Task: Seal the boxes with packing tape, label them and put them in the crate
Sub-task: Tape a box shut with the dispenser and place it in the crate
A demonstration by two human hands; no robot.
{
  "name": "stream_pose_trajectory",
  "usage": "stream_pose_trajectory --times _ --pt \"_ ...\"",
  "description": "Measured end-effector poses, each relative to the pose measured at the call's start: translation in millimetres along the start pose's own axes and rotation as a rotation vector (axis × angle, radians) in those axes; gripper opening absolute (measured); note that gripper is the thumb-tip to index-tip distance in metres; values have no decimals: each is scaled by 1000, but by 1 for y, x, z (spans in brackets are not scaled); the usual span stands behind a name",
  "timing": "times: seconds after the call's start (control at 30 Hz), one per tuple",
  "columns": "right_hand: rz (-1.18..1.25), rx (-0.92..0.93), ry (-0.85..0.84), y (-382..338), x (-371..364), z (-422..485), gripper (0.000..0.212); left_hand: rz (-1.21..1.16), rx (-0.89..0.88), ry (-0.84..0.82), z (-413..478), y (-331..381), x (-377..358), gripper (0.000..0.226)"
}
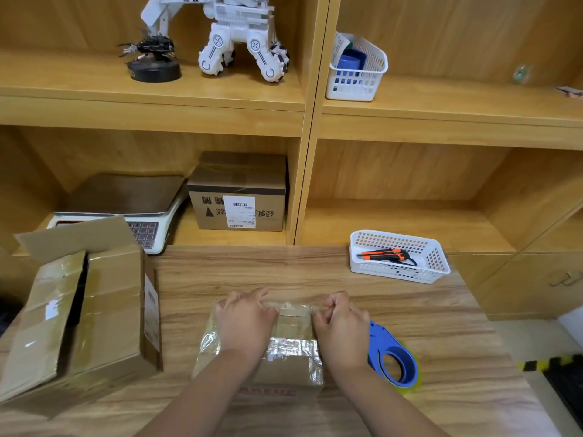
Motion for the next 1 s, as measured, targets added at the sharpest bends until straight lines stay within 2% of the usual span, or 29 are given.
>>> stream_pose_trajectory --times 0.23,0.77,1.0 --pt "-145 105 74 3 -13 2 50 -31 1 32 1 -2 -2 33" --pt "-243 158 165 4 -19 5 36 -47 -17 38 -1 -3 -1 32" --pt "-241 153 121 7 -22 4 34 -84 -10 33 -2 -6 -1 30"
Point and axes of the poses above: each hand's wrist, its own z-axis towards the middle knuckle, its own x-axis out of the back of the hand, y = z × x, the point moved 2 cm from there along z, towards the middle knuckle, and after that the axes turned 11 degrees about -z, right-handed, at the moved point
